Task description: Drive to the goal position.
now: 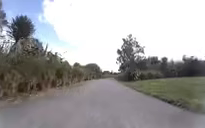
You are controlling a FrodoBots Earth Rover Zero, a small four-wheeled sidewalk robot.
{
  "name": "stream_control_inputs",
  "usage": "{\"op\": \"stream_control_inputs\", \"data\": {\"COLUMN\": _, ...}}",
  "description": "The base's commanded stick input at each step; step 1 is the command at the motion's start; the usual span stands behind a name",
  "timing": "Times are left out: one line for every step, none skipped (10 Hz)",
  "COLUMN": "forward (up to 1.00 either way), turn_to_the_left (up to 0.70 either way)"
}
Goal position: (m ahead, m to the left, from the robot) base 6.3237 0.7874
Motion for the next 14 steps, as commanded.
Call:
{"op": "stream_control_inputs", "data": {"forward": 0.85, "turn_to_the_left": 0.0}}
{"op": "stream_control_inputs", "data": {"forward": 0.85, "turn_to_the_left": 0.0}}
{"op": "stream_control_inputs", "data": {"forward": 0.85, "turn_to_the_left": 0.0}}
{"op": "stream_control_inputs", "data": {"forward": 0.85, "turn_to_the_left": 0.0}}
{"op": "stream_control_inputs", "data": {"forward": 0.85, "turn_to_the_left": 0.0}}
{"op": "stream_control_inputs", "data": {"forward": 0.85, "turn_to_the_left": 0.0}}
{"op": "stream_control_inputs", "data": {"forward": 0.85, "turn_to_the_left": 0.0}}
{"op": "stream_control_inputs", "data": {"forward": 0.85, "turn_to_the_left": 0.0}}
{"op": "stream_control_inputs", "data": {"forward": 0.85, "turn_to_the_left": 0.0}}
{"op": "stream_control_inputs", "data": {"forward": 0.85, "turn_to_the_left": 0.0}}
{"op": "stream_control_inputs", "data": {"forward": 0.85, "turn_to_the_left": 0.0}}
{"op": "stream_control_inputs", "data": {"forward": 0.85, "turn_to_the_left": 0.0}}
{"op": "stream_control_inputs", "data": {"forward": 0.85, "turn_to_the_left": 0.0}}
{"op": "stream_control_inputs", "data": {"forward": 0.85, "turn_to_the_left": 0.0}}
